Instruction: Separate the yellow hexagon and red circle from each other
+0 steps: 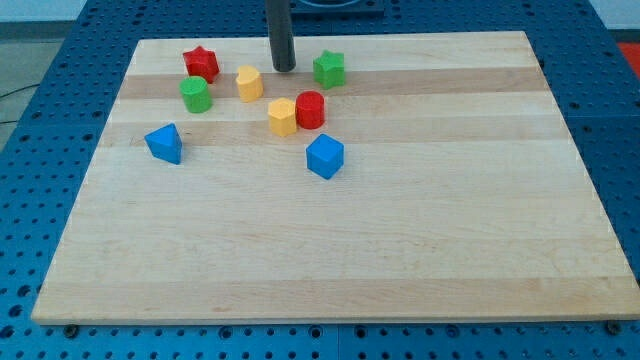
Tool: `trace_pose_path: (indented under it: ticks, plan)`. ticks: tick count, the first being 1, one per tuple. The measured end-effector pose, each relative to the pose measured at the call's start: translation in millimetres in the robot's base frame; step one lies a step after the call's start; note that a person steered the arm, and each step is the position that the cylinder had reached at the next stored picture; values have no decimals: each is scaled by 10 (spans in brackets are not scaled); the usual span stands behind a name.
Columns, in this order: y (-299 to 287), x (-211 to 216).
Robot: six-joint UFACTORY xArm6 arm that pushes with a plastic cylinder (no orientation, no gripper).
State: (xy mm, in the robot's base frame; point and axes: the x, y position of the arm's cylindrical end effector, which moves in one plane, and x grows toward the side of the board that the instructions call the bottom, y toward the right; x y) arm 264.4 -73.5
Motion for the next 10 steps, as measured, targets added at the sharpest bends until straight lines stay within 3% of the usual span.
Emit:
trace_pose_path:
  ticks: [4,7,10]
  plan:
    - [489,203]
    - [103,987]
    - [511,942]
